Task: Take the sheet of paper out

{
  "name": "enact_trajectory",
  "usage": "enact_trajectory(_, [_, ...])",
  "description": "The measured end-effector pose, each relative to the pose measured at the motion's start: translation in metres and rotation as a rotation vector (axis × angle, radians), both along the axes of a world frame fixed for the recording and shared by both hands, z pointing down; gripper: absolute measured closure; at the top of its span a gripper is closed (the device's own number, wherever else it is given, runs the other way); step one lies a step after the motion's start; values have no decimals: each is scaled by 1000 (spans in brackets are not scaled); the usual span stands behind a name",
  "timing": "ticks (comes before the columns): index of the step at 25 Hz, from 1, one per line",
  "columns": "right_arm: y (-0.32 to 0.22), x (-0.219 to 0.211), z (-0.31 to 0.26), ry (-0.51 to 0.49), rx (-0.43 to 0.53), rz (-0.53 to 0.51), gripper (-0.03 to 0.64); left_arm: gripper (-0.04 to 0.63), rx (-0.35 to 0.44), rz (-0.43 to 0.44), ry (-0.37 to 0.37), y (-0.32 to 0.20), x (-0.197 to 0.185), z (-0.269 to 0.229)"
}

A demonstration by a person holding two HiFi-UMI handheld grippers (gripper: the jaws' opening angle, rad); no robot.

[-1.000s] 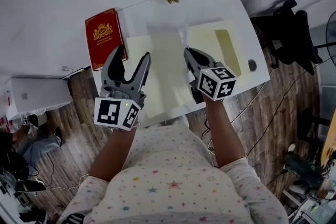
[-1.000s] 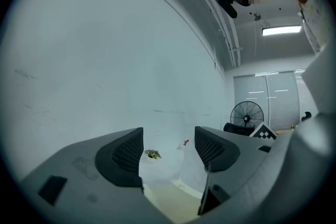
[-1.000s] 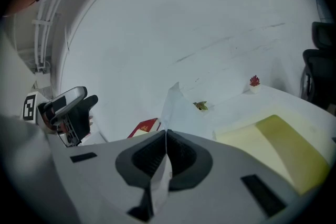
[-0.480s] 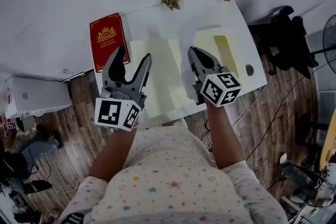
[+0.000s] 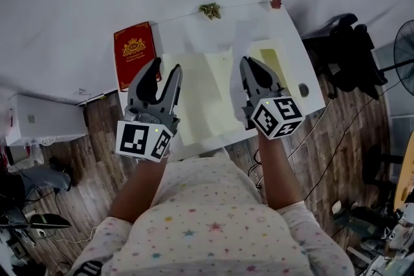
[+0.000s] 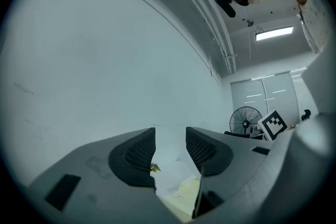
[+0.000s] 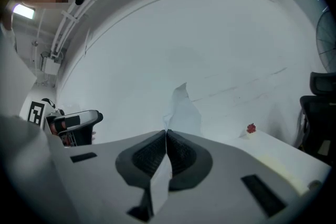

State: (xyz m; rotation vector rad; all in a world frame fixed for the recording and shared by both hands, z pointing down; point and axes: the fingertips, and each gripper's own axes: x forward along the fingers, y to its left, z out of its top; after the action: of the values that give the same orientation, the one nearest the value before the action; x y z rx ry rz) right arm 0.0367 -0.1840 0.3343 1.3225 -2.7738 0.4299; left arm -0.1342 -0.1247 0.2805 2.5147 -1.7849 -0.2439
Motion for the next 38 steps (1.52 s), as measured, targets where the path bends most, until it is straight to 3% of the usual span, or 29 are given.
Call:
enact_trajectory(19, [23, 21, -58, -9, 156, 57, 617, 416, 31, 40, -7, 15, 13, -19])
enact_trajectory(38, [34, 55, -95, -44, 255, 186, 617, 519, 60, 92, 2, 13, 24, -27])
